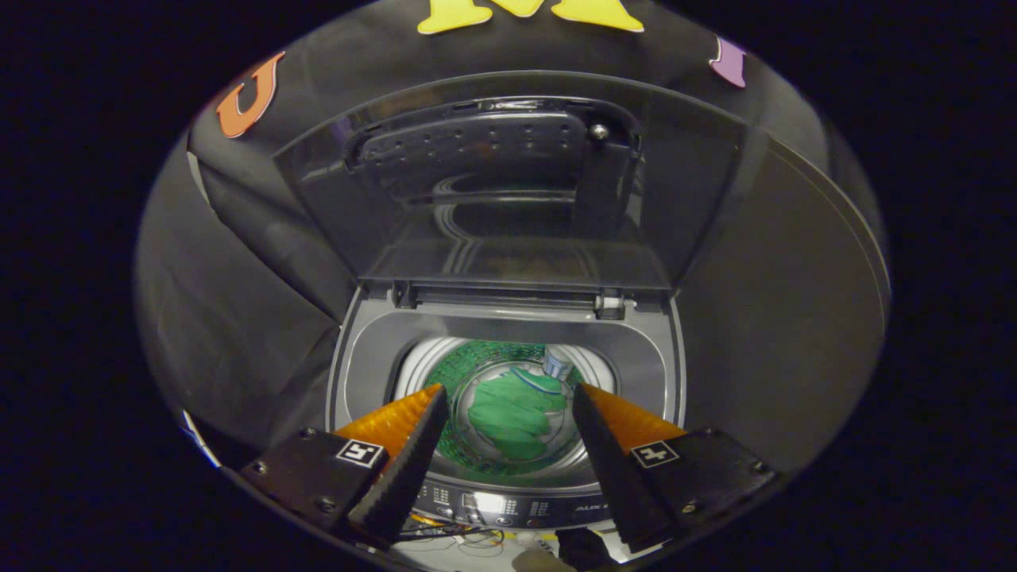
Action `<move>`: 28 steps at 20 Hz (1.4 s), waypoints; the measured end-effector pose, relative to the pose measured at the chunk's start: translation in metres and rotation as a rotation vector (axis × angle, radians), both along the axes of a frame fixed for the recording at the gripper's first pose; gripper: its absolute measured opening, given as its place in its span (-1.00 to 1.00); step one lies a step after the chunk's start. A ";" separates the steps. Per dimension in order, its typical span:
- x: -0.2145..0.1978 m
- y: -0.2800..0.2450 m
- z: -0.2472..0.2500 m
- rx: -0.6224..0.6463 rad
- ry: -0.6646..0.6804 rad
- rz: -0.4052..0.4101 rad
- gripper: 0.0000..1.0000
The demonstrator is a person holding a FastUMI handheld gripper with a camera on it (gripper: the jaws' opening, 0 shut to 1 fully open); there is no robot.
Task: Put the clothes into the washing machine and then close the washing machine lid.
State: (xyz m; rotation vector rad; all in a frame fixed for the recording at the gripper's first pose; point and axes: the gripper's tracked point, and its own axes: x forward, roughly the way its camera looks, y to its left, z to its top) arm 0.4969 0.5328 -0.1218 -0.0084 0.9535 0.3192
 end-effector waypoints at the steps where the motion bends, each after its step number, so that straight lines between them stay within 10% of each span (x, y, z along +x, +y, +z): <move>1: -0.002 0.000 0.000 -0.001 0.004 -0.001 0.96; 28: 0.022 0.002 0.185 0.062 -0.452 -0.004 0.96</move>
